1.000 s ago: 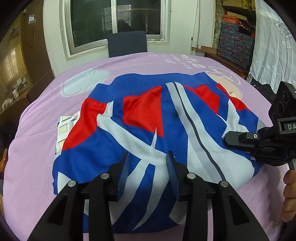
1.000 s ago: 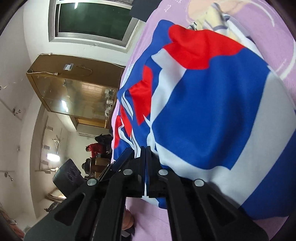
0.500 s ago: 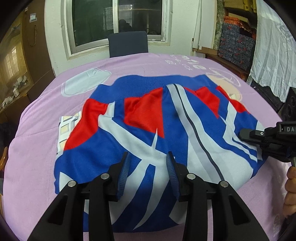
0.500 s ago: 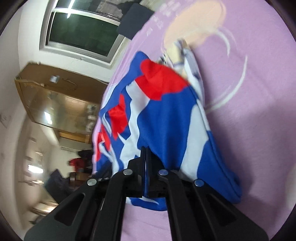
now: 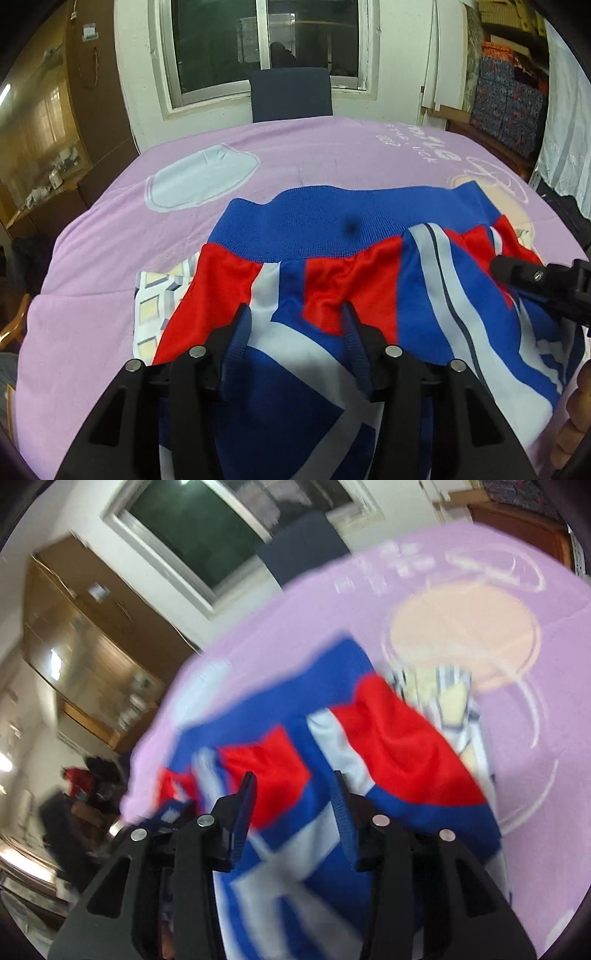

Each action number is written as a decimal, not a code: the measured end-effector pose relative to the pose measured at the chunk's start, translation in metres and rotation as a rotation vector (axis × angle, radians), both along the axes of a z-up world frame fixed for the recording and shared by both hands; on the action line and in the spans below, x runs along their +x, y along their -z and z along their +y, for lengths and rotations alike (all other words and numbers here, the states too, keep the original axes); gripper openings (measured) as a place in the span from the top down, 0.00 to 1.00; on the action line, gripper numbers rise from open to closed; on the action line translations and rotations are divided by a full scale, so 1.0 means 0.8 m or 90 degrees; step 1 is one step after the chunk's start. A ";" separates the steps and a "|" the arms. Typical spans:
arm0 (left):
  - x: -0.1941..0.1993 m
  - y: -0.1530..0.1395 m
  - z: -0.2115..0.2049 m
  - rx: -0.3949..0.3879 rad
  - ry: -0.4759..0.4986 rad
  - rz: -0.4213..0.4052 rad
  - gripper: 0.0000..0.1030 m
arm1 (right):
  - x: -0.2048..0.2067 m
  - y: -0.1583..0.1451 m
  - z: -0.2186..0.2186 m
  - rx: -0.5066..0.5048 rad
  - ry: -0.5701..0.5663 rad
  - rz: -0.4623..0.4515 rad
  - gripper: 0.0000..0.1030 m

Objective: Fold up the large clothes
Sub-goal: 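Press the folded hoodie flat with both tools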

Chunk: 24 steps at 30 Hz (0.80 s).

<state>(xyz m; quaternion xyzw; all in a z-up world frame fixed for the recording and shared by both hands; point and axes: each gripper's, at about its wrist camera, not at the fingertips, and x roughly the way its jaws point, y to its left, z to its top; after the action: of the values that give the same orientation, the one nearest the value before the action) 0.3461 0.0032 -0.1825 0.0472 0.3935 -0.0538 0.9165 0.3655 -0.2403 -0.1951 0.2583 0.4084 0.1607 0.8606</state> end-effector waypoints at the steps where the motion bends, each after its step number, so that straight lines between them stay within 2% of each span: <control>1: 0.000 0.001 0.002 -0.005 -0.002 0.003 0.48 | 0.000 0.002 -0.001 -0.002 -0.006 -0.007 0.61; 5: 0.001 0.001 0.005 -0.010 -0.007 0.006 0.45 | 0.001 0.007 -0.005 0.020 -0.008 -0.004 0.61; 13: -0.008 -0.001 0.004 -0.003 -0.010 0.002 0.44 | -0.011 -0.004 0.010 -0.049 -0.016 -0.027 0.61; 24: -0.034 -0.023 0.000 -0.021 0.004 -0.030 0.44 | -0.011 -0.003 0.005 -0.032 -0.016 -0.024 0.61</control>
<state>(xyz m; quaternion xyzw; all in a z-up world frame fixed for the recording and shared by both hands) 0.3188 0.0029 -0.1638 0.0347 0.3705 -0.0623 0.9261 0.3570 -0.2363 -0.1929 0.2284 0.3991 0.1662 0.8723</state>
